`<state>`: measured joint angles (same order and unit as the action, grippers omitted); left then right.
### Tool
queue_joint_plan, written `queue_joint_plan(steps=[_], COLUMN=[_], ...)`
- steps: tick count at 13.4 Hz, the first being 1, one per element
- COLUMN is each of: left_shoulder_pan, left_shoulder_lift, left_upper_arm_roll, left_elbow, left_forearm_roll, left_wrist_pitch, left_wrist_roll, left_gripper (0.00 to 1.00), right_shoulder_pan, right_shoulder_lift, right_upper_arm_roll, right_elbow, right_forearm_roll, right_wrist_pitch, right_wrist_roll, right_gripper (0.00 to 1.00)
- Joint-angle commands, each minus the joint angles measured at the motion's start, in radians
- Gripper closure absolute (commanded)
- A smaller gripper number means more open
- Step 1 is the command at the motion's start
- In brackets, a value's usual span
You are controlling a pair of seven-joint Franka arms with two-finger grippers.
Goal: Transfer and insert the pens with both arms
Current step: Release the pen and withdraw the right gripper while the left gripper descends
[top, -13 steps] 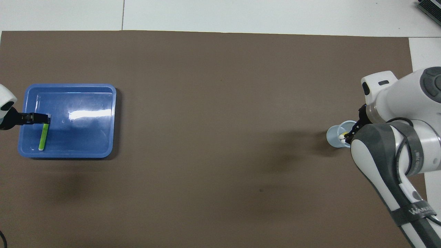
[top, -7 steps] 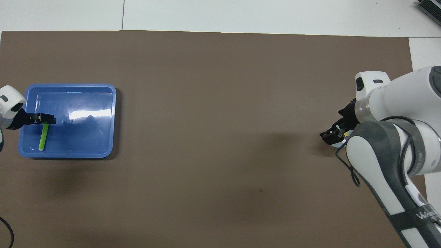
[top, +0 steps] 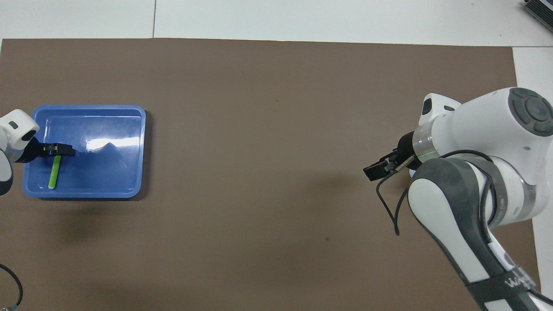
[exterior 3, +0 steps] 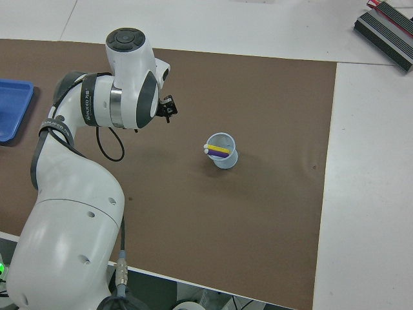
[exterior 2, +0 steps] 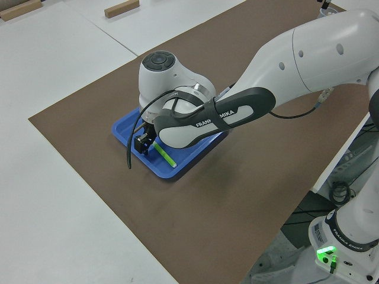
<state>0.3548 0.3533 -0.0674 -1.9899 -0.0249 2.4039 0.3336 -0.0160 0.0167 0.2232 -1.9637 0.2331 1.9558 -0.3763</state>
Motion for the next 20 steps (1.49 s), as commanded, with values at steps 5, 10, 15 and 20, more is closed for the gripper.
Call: queue_joint_plan(steps=[5,10,15,20], left_shoulder_pan=[0.012,0.009,-0.002,-0.028], left_shoulder_lift=[0.001,0.001,0.001,-0.005], left_upper_arm_roll=[-0.008,-0.008,-0.008,-0.008], left_elbow=[-0.009,-0.026,0.009,0.141], left_forearm_roll=[0.016,0.016,0.014,0.014], left_wrist_pitch=[0.017,0.027,-0.044,-0.262], left_wrist_roll=[0.004,0.002,-0.007,-0.181], left_gripper=[0.53,0.86,1.0,1.0], right_shoulder_pan=[0.045,0.096,0.145,0.168], right_shoulder_lift=[-0.026,-0.026,-0.024,-0.021], right_upper_arm_roll=[0.002,0.002,0.002,0.002], right_elbow=[-0.007,-0.006,-0.006,-0.006], right_forearm_roll=[0.132,0.25,0.291,0.367], right_wrist_pitch=[-0.008,0.014,0.075,0.133], right_wrist_roll=[0.301,0.597,0.738,0.914], right_gripper=[0.0,0.0,0.0,0.0])
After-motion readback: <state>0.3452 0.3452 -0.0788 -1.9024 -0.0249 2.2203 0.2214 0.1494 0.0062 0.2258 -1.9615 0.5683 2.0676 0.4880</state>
